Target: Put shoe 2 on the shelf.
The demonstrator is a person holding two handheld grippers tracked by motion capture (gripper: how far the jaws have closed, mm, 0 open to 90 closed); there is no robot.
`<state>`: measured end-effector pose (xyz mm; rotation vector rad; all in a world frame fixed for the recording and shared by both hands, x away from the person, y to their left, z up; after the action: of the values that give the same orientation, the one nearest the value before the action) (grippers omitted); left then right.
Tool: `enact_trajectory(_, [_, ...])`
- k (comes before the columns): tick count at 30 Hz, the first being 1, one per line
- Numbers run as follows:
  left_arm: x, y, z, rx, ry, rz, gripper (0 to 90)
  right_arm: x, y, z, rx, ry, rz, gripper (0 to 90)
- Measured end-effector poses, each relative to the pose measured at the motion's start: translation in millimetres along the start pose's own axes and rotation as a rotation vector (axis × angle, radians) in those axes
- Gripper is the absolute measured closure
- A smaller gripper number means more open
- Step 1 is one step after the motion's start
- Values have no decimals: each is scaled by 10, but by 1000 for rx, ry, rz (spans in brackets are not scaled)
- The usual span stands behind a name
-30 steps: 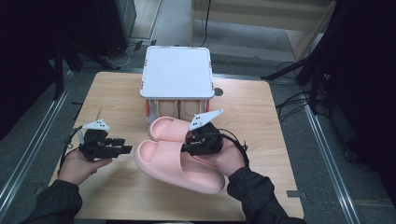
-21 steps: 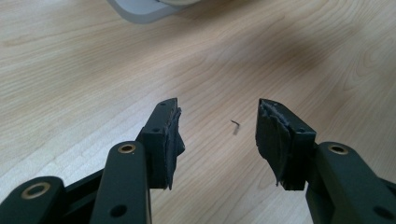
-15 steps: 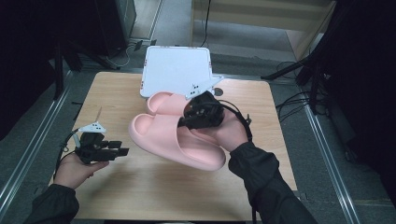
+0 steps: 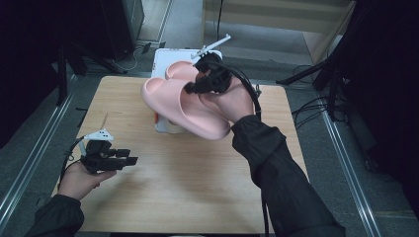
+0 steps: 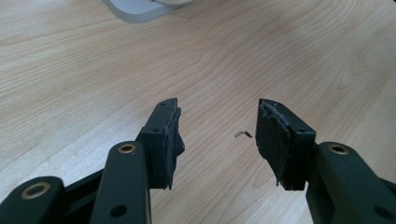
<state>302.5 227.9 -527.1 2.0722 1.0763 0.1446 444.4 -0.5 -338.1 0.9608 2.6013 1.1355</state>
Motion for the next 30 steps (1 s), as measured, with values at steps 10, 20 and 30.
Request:
enact_trajectory(10, [-23, 60, 38, -5, -26, 22, 483, -510, 448, 321, -35, -322, 180, 751])
enact_trajectory(20, [-45, 169, 95, -26, -56, 51, 490, -772, 640, 602, -88, -566, 392, 749])
enact_trajectory(30, [-188, 303, 249, 3, -85, 106, 512, -832, 602, 870, -107, -632, 501, 747])
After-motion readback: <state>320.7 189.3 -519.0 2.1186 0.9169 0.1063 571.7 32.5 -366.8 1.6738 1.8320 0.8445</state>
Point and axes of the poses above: each handheld gripper's, and its own axes: z roughly forward along the jaws, y roughly out of its top, x roughly to its left, the point moved 7 cm from there along z, roughly forward along the jaws, and after that the axes turned 4 degrees about z, right-handed, at the moved point
